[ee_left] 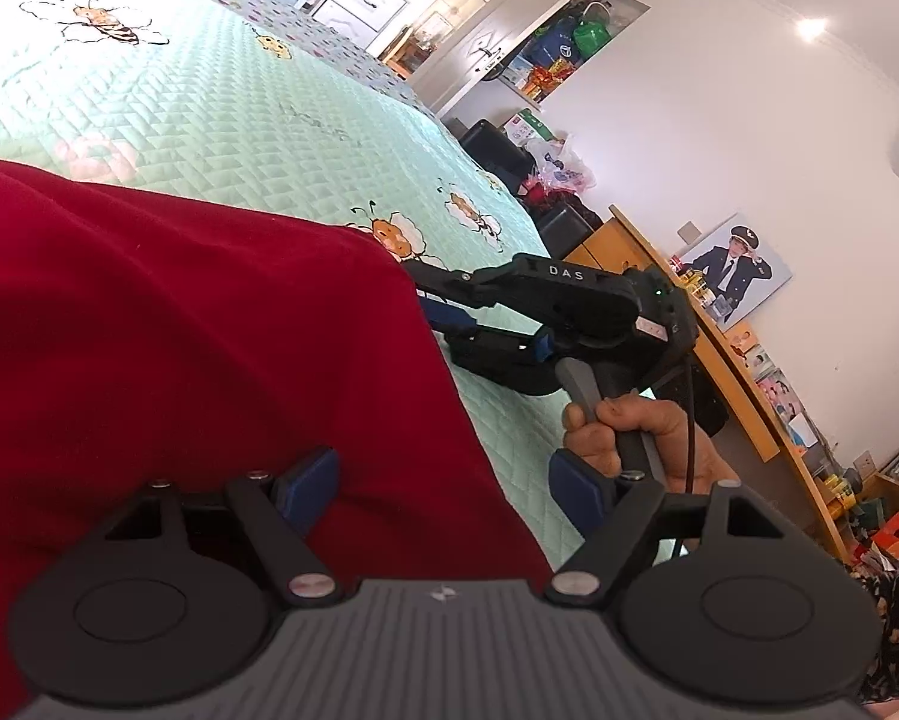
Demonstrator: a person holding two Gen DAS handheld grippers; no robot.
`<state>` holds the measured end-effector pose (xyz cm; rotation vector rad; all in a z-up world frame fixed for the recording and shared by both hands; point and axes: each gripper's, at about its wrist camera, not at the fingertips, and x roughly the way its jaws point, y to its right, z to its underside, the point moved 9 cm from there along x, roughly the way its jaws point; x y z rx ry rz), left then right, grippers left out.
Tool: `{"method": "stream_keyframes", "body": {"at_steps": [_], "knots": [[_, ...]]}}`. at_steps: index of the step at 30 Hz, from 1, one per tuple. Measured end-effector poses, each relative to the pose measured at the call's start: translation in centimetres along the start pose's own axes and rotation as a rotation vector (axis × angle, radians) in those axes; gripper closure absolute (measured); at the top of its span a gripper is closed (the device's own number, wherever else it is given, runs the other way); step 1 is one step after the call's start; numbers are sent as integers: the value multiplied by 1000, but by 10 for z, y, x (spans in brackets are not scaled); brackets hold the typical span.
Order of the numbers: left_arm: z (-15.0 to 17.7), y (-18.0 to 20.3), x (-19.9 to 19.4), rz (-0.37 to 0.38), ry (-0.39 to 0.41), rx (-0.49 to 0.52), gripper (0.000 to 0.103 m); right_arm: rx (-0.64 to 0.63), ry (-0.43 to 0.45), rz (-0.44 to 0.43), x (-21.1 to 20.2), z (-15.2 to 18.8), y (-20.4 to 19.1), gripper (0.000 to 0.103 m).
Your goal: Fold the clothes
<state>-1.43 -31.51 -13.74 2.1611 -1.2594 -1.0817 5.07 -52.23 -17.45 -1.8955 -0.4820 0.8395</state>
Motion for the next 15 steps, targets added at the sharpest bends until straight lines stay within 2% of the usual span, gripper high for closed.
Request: {"method": "stream_keyframes", "body": {"at_steps": [2,3,4,8,10,14,15], "knots": [[0,0,0,3,-2,3,23,12,0,-6,7,-2,0,89],[0,0,0,5,-3,6,23,-6,3,0,10,-5,-1,100],[0,0,0,6,-5,9,23,-30,7,7,14,-8,-3,101],[0,0,0,10,-13,15,23,-116,57,13,15,-34,-9,103],[0,-1,0,11,-17,15,23,-186,50,55,15,-44,-10,103],[1,0,1,10,-13,13,23,-228,44,124,7,-38,-12,102],[2,0,1,7,-13,14,23,-238,44,140,4,-36,-13,98]]}}
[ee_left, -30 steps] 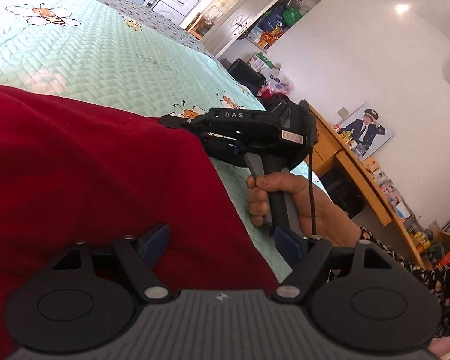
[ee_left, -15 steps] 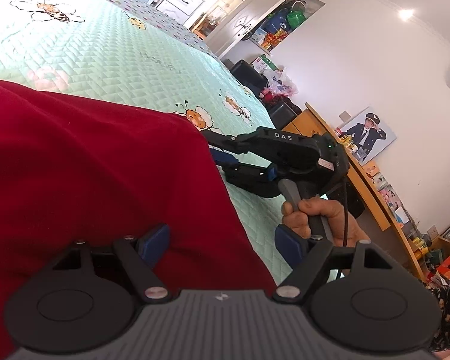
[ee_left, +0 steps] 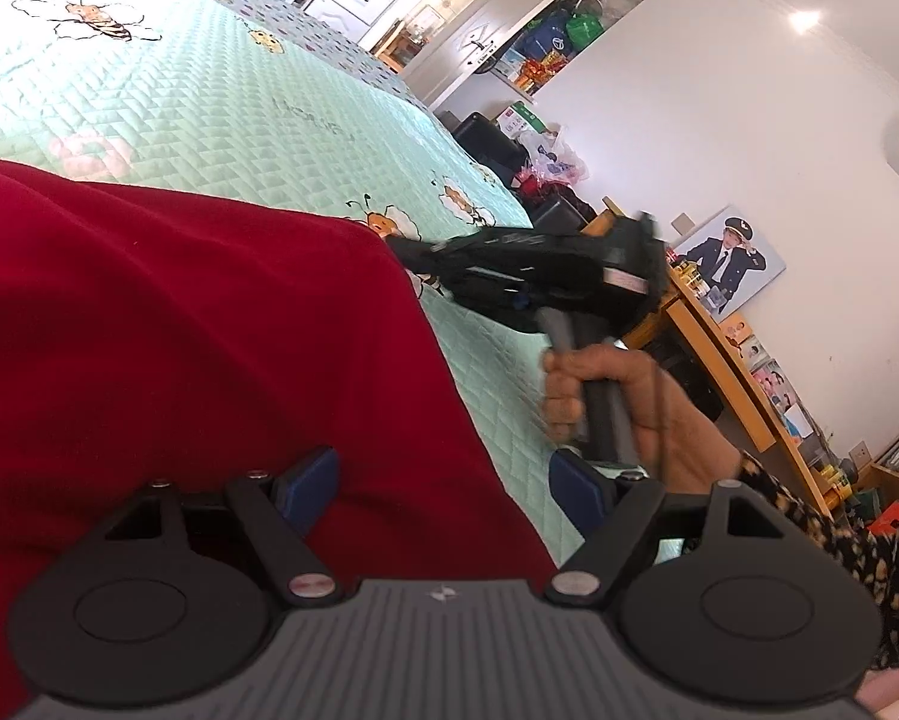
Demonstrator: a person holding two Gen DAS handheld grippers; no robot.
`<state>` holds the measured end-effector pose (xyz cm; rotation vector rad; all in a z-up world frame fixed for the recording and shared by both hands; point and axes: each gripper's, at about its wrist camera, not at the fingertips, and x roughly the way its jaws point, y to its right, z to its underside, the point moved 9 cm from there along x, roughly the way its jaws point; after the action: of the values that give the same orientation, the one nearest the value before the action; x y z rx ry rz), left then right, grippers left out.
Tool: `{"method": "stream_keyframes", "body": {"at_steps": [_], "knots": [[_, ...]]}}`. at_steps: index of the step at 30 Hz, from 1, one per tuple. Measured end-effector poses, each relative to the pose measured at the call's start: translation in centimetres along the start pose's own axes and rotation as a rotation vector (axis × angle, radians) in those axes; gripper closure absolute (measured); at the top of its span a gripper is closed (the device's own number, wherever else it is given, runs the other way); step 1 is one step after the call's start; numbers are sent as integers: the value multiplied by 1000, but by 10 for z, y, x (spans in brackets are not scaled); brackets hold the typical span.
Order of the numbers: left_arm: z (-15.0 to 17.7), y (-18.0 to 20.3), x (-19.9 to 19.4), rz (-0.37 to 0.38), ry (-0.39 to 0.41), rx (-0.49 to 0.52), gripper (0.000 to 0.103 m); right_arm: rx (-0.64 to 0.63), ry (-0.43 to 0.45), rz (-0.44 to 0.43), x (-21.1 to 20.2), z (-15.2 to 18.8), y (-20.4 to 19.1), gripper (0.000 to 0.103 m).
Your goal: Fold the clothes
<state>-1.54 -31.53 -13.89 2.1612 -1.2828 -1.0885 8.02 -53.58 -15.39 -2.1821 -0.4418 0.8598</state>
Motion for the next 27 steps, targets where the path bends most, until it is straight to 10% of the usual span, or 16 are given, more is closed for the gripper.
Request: {"method": "stream_keyframes", "body": {"at_steps": [4,8,10,15,18,27], "knots": [[0,0,0,-2,-1,-4,23,24,-1,-135,-19,15,-40,97],[0,-1,-1,9,1,-12,23,80,21,-42,-27,30,-24,91],[1,-1,0,11,2,-3,23,150,-12,-43,-20,36,-9,58],[3,0,-1,15,8,5,23,341,-29,-196,-1,25,1,54],[3,0,-1,16,6,13,23,269,-63,-140,16,18,-2,91],[3,1,0,9,5,11,23,161,-33,-10,27,9,6,98]]}}
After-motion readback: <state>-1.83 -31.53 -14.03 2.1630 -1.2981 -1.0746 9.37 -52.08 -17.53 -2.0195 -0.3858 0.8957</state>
